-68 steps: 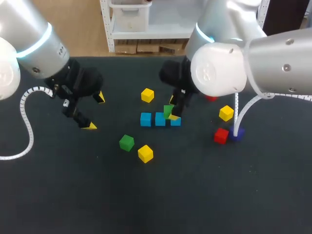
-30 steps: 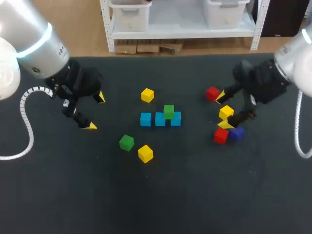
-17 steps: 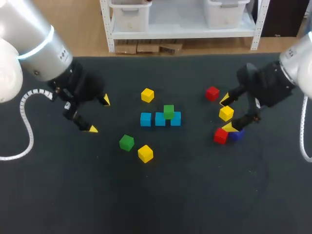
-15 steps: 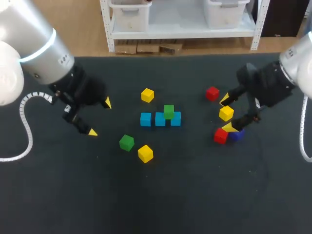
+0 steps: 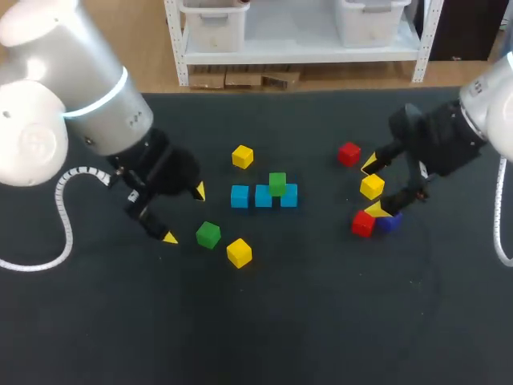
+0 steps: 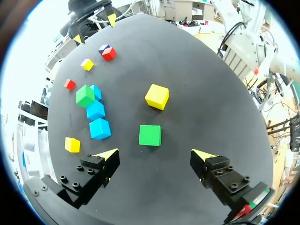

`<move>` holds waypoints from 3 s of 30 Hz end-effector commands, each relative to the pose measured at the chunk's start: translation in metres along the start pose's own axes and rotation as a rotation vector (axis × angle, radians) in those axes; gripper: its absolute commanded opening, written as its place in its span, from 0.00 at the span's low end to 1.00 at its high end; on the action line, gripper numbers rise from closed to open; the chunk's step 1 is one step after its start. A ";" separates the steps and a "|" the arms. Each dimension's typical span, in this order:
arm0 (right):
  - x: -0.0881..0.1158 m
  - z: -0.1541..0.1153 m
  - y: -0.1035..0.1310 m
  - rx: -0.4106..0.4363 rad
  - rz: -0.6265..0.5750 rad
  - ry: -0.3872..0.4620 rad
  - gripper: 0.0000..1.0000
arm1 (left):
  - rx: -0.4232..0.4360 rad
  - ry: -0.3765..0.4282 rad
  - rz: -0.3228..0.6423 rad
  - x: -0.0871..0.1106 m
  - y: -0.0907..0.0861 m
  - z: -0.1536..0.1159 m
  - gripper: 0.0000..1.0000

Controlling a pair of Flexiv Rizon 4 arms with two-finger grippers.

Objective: Place the blue cubes, place green cubes on the blue cubes, place the yellow cubes on the green cubes, then place the red cubes on the yellow cubes, and place purple cube on the red cubes.

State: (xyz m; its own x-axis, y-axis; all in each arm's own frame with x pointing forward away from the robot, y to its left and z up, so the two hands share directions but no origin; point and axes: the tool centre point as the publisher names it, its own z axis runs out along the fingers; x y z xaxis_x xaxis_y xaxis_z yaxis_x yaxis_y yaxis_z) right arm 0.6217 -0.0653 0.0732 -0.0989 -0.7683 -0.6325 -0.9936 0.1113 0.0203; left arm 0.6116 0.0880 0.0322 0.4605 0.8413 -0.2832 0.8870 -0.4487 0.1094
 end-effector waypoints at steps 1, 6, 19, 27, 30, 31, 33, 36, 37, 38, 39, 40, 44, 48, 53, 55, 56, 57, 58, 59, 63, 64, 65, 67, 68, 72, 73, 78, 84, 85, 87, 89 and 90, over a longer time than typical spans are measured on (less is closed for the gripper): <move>0.001 0.001 0.000 -0.001 -0.001 -0.003 1.00 | 0.027 0.017 -0.009 -0.003 0.004 0.007 1.00; 0.001 0.001 0.000 -0.001 -0.001 -0.003 1.00 | 0.041 0.023 -0.001 -0.009 0.006 0.015 1.00; 0.001 0.001 0.000 -0.001 -0.001 -0.003 1.00 | 0.051 0.001 0.022 -0.017 0.014 0.033 1.00; 0.001 0.001 0.000 -0.001 -0.001 -0.003 1.00 | 0.057 0.008 0.008 -0.014 0.015 0.036 0.44; 0.001 0.001 0.000 -0.001 -0.001 -0.003 1.00 | 0.060 0.012 0.005 -0.013 0.015 0.036 0.19; 0.001 0.001 0.000 -0.001 -0.001 -0.003 1.00 | 0.063 0.015 0.006 -0.013 0.014 0.037 0.04; 0.001 0.001 0.000 -0.001 -0.001 -0.003 1.00 | 0.066 0.016 0.007 -0.013 0.014 0.037 0.00; 0.001 0.001 0.000 -0.001 -0.001 -0.003 1.00 | 0.068 0.018 0.008 -0.013 0.013 0.037 0.00; 0.001 0.001 0.000 -0.001 -0.001 -0.003 1.00 | 0.069 0.020 0.009 -0.013 0.013 0.037 0.00; 0.001 0.001 0.000 -0.001 -0.001 -0.003 1.00 | 0.069 0.022 0.009 -0.013 0.012 0.037 0.00; 0.001 0.001 0.000 -0.001 -0.001 -0.003 1.00 | 0.068 0.024 0.009 -0.013 0.012 0.035 0.00; 0.001 0.001 0.000 -0.001 -0.001 -0.003 1.00 | 0.064 0.026 0.009 -0.013 0.013 0.033 0.00; 0.001 0.001 0.000 -0.001 -0.001 -0.003 1.00 | 0.035 0.033 0.010 -0.013 0.022 0.018 0.00; 0.001 0.001 0.000 -0.001 -0.001 -0.003 1.00 | -0.020 0.032 0.002 -0.016 0.036 -0.002 0.00; 0.001 0.001 0.000 -0.001 -0.001 -0.003 1.00 | -0.056 0.061 -0.030 -0.021 0.054 -0.013 0.00; 0.001 0.001 0.000 -0.001 -0.001 -0.003 1.00 | -0.071 0.059 -0.061 -0.022 0.061 -0.015 0.00; 0.001 0.001 0.000 -0.001 -0.001 -0.003 1.00 | -0.081 0.055 -0.071 -0.023 0.065 -0.016 0.00; 0.001 0.001 0.000 -0.001 -0.001 -0.003 1.00 | -0.084 0.057 -0.083 -0.024 0.068 -0.016 0.00; 0.001 0.001 0.000 -0.001 -0.001 -0.003 1.00 | -0.091 0.051 -0.096 -0.026 0.071 -0.016 0.00; 0.001 0.001 0.000 -0.001 -0.001 -0.003 1.00 | -0.094 0.040 -0.110 -0.027 0.073 -0.015 0.00; 0.001 0.001 0.000 -0.001 -0.001 -0.003 1.00 | -0.102 0.045 -0.169 -0.031 0.079 -0.012 0.00; 0.001 0.001 0.000 -0.001 -0.001 -0.003 1.00 | -0.104 0.048 -0.185 -0.031 0.080 -0.011 0.00; 0.001 0.001 0.000 -0.001 -0.001 -0.003 1.00 | -0.104 0.057 -0.203 -0.031 0.081 -0.010 0.00; 0.001 0.001 0.000 -0.001 -0.001 -0.003 1.00 | -0.115 0.059 -0.221 -0.031 0.083 -0.010 0.00; 0.001 0.001 0.000 -0.001 -0.001 -0.003 1.00 | -0.116 0.064 -0.229 -0.031 0.085 -0.009 0.00; 0.001 0.001 0.000 -0.001 -0.001 -0.003 1.00 | -0.120 0.070 -0.249 -0.033 0.091 -0.007 0.00; 0.001 0.001 0.000 -0.001 -0.001 -0.003 1.00 | -0.121 0.070 -0.251 -0.034 0.092 -0.007 0.00; 0.001 0.001 0.000 -0.001 -0.001 -0.003 1.00 | -0.125 0.055 -0.253 -0.038 0.100 -0.003 0.00; 0.001 0.001 0.000 -0.001 -0.001 -0.003 1.00 | -0.114 0.024 -0.257 -0.044 0.107 0.007 0.00; 0.001 0.001 0.000 -0.001 -0.001 -0.003 1.00 | -0.112 0.022 -0.256 -0.046 0.108 0.009 0.00; 0.001 0.001 0.000 -0.001 -0.001 -0.003 1.00 | -0.110 0.018 -0.255 -0.047 0.111 0.011 0.00; 0.001 0.001 0.000 -0.001 -0.001 -0.003 1.00 | -0.109 0.014 -0.255 -0.049 0.113 0.013 0.00; 0.001 0.001 0.000 -0.001 -0.001 -0.003 1.00 | -0.109 0.012 -0.255 -0.049 0.114 0.014 0.00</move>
State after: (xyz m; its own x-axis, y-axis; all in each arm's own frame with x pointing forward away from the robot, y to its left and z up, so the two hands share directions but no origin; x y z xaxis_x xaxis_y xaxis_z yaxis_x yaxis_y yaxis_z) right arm 0.6214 -0.0655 0.0732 -0.0989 -0.7684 -0.6323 -0.9936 0.1116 0.0197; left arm 0.6831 -0.0045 0.0487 0.2195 0.9271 -0.3037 0.9722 -0.1820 0.1470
